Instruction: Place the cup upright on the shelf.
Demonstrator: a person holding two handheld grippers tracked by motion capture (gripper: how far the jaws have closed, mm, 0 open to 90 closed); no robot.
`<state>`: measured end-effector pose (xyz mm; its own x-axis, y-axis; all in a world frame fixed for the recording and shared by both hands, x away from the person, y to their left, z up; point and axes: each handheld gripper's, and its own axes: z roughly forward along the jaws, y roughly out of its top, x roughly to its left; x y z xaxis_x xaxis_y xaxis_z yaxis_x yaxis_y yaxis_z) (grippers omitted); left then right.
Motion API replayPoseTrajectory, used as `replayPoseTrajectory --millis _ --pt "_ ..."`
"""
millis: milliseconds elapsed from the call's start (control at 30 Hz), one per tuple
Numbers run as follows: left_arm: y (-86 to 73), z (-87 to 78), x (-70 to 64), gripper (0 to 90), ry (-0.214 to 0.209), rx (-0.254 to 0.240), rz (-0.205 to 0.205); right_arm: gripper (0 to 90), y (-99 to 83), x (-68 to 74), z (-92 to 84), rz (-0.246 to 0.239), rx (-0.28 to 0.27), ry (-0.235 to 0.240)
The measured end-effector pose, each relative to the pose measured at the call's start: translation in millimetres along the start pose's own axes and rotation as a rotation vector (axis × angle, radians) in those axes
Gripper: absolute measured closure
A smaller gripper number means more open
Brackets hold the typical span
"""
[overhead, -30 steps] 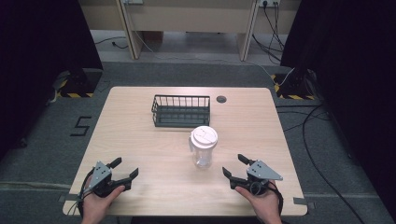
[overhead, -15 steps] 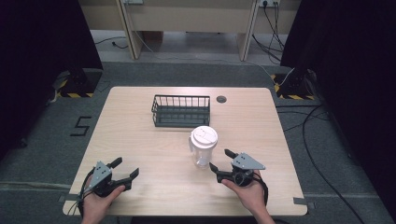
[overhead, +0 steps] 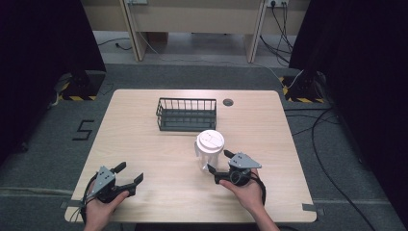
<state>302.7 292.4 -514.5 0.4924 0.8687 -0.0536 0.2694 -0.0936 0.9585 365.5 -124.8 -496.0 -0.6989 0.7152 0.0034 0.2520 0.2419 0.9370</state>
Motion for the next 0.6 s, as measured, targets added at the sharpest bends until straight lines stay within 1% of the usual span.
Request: replayPoseTrajectory --millis 167,367,500,600 --pt "0.1 0.2 -0.2 16.5 -0.001 -0.001 0.000 15.9 -1.0 1.4 9.5 0.006 0.005 0.009" --pt "0.3 0.1 -0.4 16.5 -0.002 -0.002 0.001 15.5 -0.7 4.0 20.9 0.002 -0.002 0.018" --pt "0.5 0.1 -0.4 16.6 -0.003 -0.001 0.005 14.8 1.2 6.3 28.3 -0.010 -0.005 0.014" --pt "0.6 0.0 -0.7 16.7 -0.004 -0.002 0.005 15.0 1.3 7.3 31.2 -0.007 -0.014 0.014"
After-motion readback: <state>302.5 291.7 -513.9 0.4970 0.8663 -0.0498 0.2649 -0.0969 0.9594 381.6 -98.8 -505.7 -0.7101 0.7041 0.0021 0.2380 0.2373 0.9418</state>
